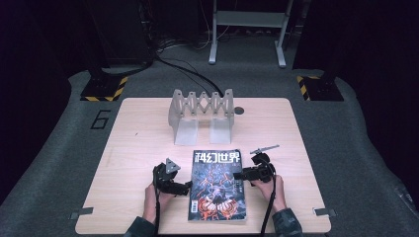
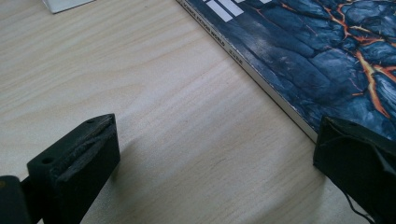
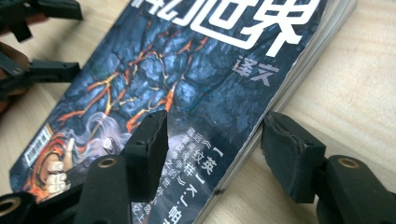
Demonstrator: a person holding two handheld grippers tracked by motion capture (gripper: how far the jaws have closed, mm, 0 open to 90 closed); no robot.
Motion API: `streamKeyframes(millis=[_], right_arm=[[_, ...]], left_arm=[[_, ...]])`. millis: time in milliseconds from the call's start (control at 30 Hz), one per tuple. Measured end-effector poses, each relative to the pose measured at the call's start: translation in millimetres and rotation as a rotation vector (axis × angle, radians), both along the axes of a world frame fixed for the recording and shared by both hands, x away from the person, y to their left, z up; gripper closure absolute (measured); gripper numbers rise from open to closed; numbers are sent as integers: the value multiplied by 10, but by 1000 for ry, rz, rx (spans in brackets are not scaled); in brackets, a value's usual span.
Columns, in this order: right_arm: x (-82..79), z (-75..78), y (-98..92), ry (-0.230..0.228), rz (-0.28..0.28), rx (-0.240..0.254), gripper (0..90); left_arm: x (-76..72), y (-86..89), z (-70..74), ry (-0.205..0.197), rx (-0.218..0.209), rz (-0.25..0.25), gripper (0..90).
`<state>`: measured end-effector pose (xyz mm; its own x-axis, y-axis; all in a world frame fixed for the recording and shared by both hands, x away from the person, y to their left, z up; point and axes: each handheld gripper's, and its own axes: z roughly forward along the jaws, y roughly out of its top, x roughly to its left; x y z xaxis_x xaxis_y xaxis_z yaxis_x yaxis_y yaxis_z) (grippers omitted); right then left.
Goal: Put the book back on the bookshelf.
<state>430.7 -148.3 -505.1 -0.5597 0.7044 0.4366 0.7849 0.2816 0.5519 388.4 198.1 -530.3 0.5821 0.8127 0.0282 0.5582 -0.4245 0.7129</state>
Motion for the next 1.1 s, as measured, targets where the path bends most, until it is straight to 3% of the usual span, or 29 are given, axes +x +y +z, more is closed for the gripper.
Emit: streamKeyframes(millis=[167,600,933,1100], right_arm=[[3,23,21,-23,4,-10,413],[-11,89,45,-51,16,43,419],[-61,31,4,-12,8,52,418],[-25,9,-1,-20,0,56,414]], left_arm=[[-1,-1,1,2,2,-5,1],[-2,-4,-1,3,-2,-5,2],[-1,-2,0,2,0,-8,2],[-1,-2,1,1,1,-8,2]])
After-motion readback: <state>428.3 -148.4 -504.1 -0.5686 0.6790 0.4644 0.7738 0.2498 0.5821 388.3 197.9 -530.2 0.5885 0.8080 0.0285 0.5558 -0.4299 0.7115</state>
